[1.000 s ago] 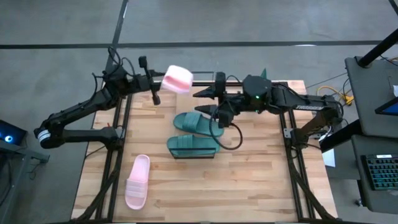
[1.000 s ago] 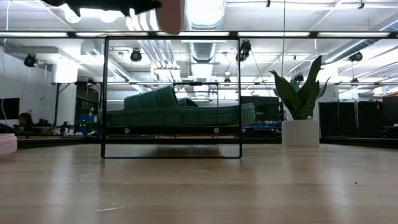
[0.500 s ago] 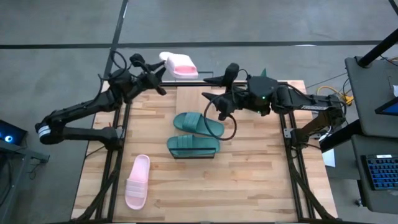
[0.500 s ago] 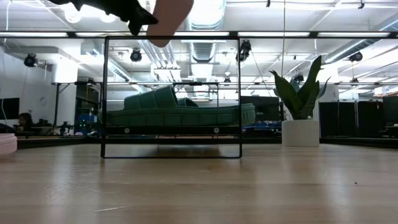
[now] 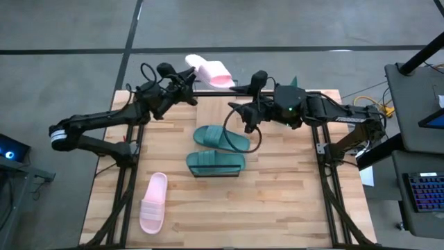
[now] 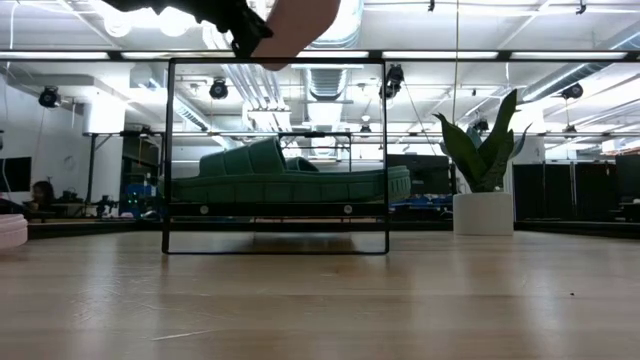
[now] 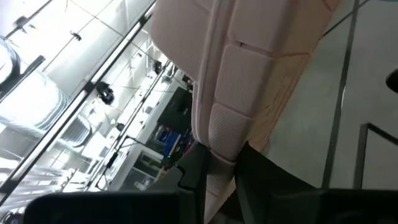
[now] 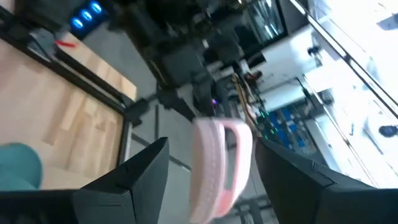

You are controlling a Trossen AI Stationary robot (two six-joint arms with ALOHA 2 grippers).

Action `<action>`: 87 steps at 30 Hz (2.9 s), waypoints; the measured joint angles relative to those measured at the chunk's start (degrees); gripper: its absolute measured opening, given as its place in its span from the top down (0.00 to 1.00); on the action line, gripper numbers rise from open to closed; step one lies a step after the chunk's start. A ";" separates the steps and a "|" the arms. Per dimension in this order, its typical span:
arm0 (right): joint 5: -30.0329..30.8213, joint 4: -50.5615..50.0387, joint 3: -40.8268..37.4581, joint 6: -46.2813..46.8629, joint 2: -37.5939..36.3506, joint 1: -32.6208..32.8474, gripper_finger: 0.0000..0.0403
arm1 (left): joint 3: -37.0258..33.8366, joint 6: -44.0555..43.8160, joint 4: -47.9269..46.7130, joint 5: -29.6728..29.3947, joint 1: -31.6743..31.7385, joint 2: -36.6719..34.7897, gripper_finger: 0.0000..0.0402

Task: Pick and place slides into the shelf
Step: Put the top pink slipper on the shelf

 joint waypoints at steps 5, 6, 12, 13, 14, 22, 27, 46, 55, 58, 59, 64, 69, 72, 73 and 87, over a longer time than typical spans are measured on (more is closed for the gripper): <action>1.60 -1.80 0.00 0.77 0.00 -1.91 0.43 | 2.31 0.06 0.43 -0.12 -1.36 2.04 0.90; 1.62 -2.39 0.00 1.08 0.00 -2.20 0.43 | 2.63 0.08 0.43 -0.12 -1.66 2.41 0.90; 1.45 -3.06 0.00 2.03 0.00 -3.19 0.43 | 4.51 1.57 0.65 -0.03 -2.46 4.57 0.90; 1.39 -3.05 0.00 2.01 0.00 -3.19 0.44 | 4.85 1.57 0.67 -0.09 -2.50 5.02 0.90; 1.28 -3.07 0.00 2.05 0.00 -3.17 0.44 | 5.17 1.60 0.66 -0.11 -2.50 5.45 0.90; 1.27 -5.96 -0.15 2.35 0.04 -3.85 0.70 | 6.46 1.69 0.58 -0.10 -2.83 6.50 0.90; 1.16 -5.98 -0.13 2.01 0.04 -4.87 0.92 | 6.46 1.62 0.81 -0.32 -3.51 5.87 0.89; -5.90 -12.84 -0.49 -6.09 -0.94 -5.77 0.95 | 5.41 -15.93 -20.17 25.02 -4.03 -11.52 0.67; -33.19 -17.86 -0.66 -12.84 -1.37 -8.57 0.95 | 4.25 -11.42 -25.96 31.65 -3.92 -16.03 0.67; -35.07 -17.21 -0.64 -13.59 -1.53 -8.67 0.95 | 4.00 -10.88 -26.28 33.60 -4.04 -15.37 0.67; -36.04 -17.04 -0.63 -14.09 -1.53 -8.72 0.95 | 4.00 -10.57 -26.17 33.54 -4.01 -15.01 0.67; -37.97 -17.47 -0.63 -14.95 -1.51 -8.87 0.95 | 4.00 -8.98 -26.23 33.12 -3.93 -12.57 0.67; -38.23 -17.04 -0.62 -15.17 -1.46 -8.89 0.95 | 4.02 -8.08 -24.71 33.39 -3.94 -10.17 0.67; -38.23 -16.60 -0.61 -15.17 -1.46 -9.00 0.95 | 4.34 -7.66 -24.86 33.73 -3.94 -8.71 0.67; -38.21 -16.50 -0.61 -15.17 -1.46 -9.00 0.95 | 4.50 -7.57 -24.83 33.77 -3.94 -8.21 0.67; -39.50 -16.60 -0.61 -14.95 -1.46 -9.07 0.95 | 4.83 -7.47 -17.83 43.11 -3.92 -4.75 0.68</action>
